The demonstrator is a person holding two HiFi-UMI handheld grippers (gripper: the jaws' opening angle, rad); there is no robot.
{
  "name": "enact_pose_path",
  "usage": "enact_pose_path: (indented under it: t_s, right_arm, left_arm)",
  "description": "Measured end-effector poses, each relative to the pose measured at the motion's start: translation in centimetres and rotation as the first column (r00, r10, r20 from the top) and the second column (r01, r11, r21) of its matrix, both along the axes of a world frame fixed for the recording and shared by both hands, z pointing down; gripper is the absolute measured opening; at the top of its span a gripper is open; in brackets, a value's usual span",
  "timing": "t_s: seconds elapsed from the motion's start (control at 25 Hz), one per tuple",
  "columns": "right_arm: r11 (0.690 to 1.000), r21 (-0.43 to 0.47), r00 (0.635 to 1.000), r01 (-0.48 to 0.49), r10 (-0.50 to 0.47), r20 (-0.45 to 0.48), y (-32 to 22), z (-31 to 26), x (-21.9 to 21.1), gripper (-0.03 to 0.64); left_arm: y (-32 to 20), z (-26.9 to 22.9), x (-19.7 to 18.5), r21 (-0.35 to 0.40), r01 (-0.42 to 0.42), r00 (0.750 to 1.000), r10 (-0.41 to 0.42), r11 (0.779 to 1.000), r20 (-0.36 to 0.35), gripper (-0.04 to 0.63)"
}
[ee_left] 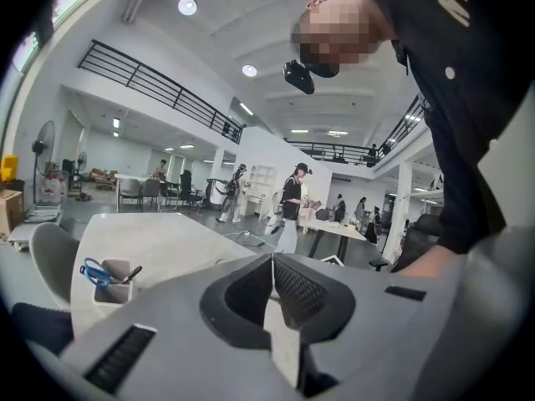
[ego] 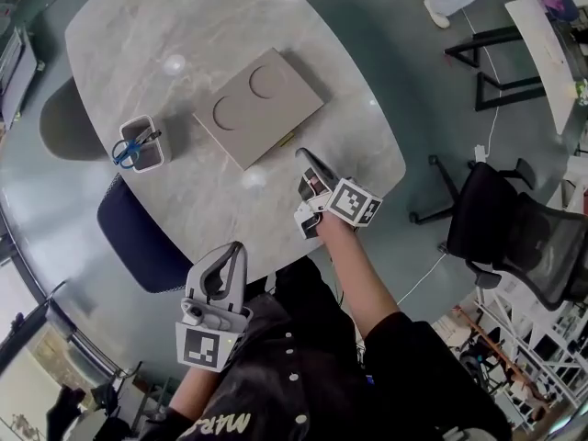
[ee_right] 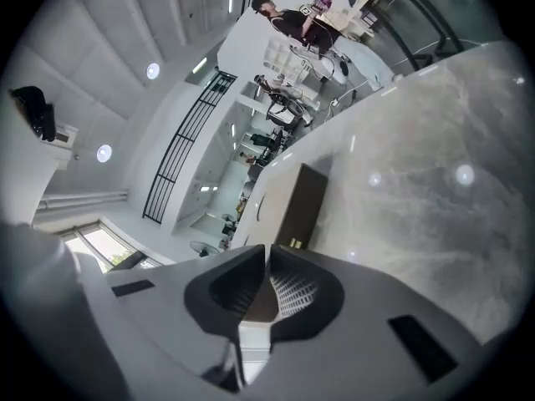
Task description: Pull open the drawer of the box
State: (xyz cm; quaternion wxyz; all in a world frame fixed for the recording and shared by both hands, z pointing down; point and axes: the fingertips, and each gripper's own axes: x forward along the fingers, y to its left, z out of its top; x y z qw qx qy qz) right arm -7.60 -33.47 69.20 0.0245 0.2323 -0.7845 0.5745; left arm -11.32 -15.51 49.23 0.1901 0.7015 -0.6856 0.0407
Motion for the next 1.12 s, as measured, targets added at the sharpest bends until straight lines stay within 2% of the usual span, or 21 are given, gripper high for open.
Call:
enact_pose_path:
  t_s: [0.08,0.16,0.24,0.4,0.64,0.76,0.88,1.12]
  right_arm:
    - [1.000,-0.019,1.000,0.000,-0.001,-0.028,-0.3,1.1,-0.7,0.003]
    - [0.999,-0.045,0.999,-0.003,0.000,-0.047,-0.4,1.9,-1.4,0.038]
    - [0.998,-0.070,0.997,0.003,-0.009,-0.079,-0.3,2.7,-2.0,0.038]
    - [0.995,-0.103,0.989,-0.006,-0.010,-0.150,-0.5,4.0,-2.2,0.038]
    - [0.983,-0.179,0.996,-0.031,0.015,-0.089,-0.8,4.8,-3.0,0.037]
    - [0.977,-0.211,0.999,-0.032,0.022,-0.047,-0.8,5.0,-3.4,0.027]
    - [0.971,-0.235,0.999,-0.037,0.035,-0.011,-0.7,5.0,-3.3,0.028]
    - [0.967,-0.252,0.999,-0.050,0.050,-0.004,-0.7,5.0,-2.8,0.025]
  left_arm:
    - [0.2,0.4,-0.4,-0.012,0.026,1.000,-0.026,1.000,-0.003,0.017]
    - [0.3,0.2,-0.8,0.002,0.051,0.999,-0.051,0.999,0.003,0.017]
    - [0.3,0.1,-1.0,0.015,0.067,0.998,-0.067,0.998,0.006,0.017]
    - [0.8,1.4,-0.5,-0.058,0.068,0.997,-0.069,0.996,-0.016,0.017]
    - [0.6,1.4,-0.4,-0.052,0.084,0.996,-0.085,0.995,-0.016,0.017]
    - [0.3,1.3,-0.9,-0.025,0.097,0.995,-0.097,0.995,-0.004,0.017]
    - [0.5,1.3,-0.7,-0.037,0.096,0.995,-0.096,0.995,-0.006,0.017]
    - [-0.1,0.4,-0.6,-0.011,0.086,0.996,-0.086,0.996,0.021,0.017]
